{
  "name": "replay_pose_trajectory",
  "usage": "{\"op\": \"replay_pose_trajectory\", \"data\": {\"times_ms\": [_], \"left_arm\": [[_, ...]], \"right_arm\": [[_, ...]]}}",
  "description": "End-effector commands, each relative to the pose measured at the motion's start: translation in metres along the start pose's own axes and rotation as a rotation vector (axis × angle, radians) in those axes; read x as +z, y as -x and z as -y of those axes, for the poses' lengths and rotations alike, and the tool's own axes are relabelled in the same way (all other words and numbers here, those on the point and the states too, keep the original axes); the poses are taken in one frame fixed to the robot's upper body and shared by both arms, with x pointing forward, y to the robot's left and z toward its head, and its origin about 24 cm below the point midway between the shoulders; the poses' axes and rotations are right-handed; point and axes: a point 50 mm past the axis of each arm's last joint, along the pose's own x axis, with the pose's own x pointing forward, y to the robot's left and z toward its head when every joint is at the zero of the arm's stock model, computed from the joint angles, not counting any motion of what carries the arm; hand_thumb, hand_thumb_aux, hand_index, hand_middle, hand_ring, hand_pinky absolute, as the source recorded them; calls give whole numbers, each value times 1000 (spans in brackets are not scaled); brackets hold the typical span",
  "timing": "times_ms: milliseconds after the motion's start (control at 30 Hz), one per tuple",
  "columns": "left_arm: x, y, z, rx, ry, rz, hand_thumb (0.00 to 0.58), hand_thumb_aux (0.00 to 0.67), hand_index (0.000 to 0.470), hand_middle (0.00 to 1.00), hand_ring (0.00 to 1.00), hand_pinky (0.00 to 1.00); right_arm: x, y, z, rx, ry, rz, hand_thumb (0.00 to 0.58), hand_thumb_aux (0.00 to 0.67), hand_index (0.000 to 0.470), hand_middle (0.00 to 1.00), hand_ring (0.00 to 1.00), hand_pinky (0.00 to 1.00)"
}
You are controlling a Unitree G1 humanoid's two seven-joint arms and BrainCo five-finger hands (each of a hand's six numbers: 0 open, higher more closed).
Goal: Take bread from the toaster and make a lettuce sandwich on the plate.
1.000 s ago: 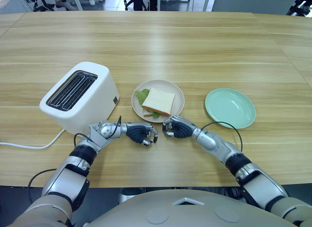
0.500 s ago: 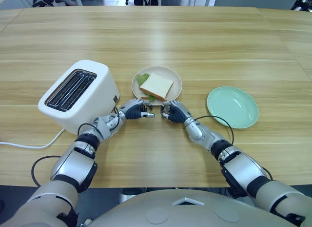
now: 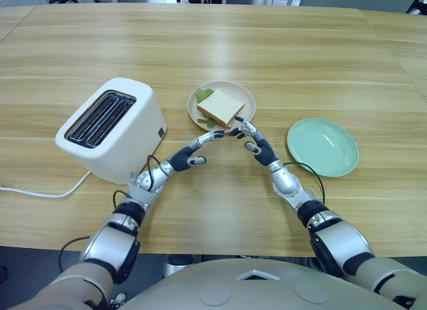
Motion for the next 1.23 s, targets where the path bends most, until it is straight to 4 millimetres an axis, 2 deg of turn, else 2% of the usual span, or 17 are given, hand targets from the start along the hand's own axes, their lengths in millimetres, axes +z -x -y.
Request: {"op": "replay_pose_trajectory", "data": {"times_ms": [33, 100, 233, 500, 700, 933, 1233], "left_arm": [[28, -3, -20, 39, 151, 191, 0, 0, 0, 0, 0, 0], [38, -2, -27, 61, 201, 258, 0, 0, 0, 0, 0, 0], [44, -8, -33, 99, 206, 264, 0, 0, 0, 0, 0, 0], [35, -12, -36, 258, 152, 195, 0, 0, 0, 0, 0, 0], [26, -12, -32, 291, 90, 114, 0, 0, 0, 0, 0, 0], [22, -15, -45, 463, 69, 88, 0, 0, 0, 0, 0, 0], [19, -21, -39, 500, 62, 78, 0, 0, 0, 0, 0, 0]], "right_arm": [[18, 2, 28, -86, -81, 110, 0, 0, 0, 0, 0, 0], [25, 4, 39, -136, -113, 145, 0, 0, 0, 0, 0, 0], [37, 9, 54, -202, -158, 185, 0, 0, 0, 0, 0, 0], [43, 15, 55, -205, -103, 169, 0, 0, 0, 0, 0, 0], [43, 16, 57, -255, -53, 158, 0, 0, 0, 0, 0, 0], [40, 14, 59, -320, 12, 138, 0, 0, 0, 0, 0, 0], [37, 13, 60, -344, 41, 127, 0, 0, 0, 0, 0, 0]]}}
